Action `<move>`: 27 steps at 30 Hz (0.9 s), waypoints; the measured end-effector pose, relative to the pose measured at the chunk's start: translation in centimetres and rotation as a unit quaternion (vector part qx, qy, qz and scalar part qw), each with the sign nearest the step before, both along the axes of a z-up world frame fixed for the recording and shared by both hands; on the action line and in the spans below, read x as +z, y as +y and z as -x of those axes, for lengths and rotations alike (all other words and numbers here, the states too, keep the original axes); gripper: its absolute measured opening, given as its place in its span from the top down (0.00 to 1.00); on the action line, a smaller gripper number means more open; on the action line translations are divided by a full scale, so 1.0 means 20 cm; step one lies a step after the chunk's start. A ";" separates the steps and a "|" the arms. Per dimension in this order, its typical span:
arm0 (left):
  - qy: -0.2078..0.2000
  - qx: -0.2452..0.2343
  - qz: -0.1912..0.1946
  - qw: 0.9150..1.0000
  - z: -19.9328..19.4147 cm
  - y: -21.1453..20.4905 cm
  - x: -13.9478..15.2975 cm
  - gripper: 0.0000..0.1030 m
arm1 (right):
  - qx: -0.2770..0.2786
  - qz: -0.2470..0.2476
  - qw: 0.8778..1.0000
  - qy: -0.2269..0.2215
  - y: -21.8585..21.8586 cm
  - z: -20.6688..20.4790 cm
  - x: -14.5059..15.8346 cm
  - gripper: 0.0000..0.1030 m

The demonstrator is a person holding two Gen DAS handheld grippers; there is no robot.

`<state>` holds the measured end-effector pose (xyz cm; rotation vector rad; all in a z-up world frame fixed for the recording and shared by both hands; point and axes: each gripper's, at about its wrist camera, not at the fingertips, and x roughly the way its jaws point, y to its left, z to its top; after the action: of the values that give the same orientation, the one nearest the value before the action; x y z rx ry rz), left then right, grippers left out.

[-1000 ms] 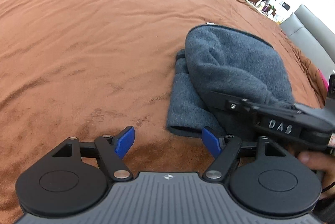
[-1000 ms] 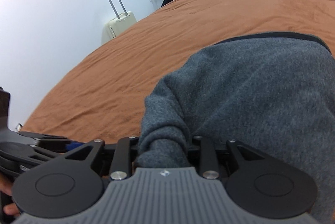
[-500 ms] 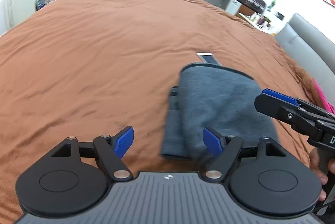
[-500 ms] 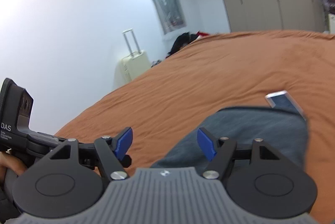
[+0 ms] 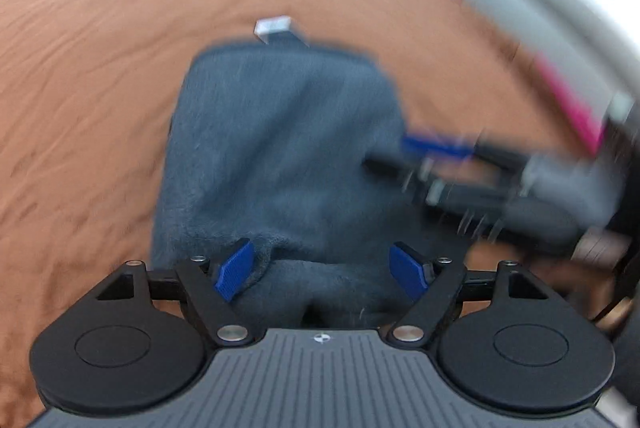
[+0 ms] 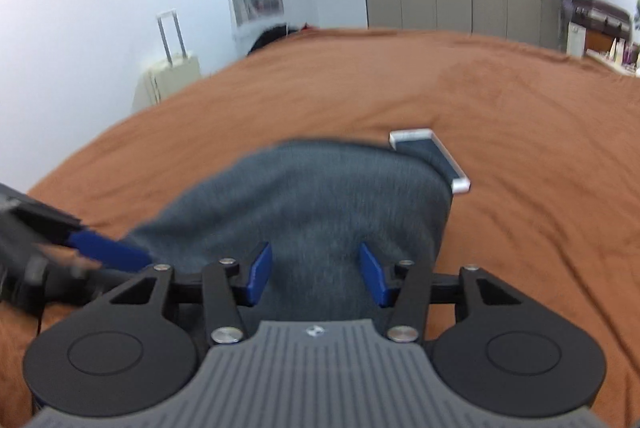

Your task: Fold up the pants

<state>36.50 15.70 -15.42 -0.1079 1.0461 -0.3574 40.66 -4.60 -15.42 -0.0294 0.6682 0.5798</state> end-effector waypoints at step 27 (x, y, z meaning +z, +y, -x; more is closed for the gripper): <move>-0.041 0.101 -0.041 0.993 -0.59 0.08 -0.10 0.07 | -0.025 -0.018 0.999 0.015 0.01 -0.24 0.03 0.51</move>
<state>48.25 17.29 -17.39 -0.1235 0.9576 -0.1333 45.39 -4.36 -14.87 0.0292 0.6849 0.5445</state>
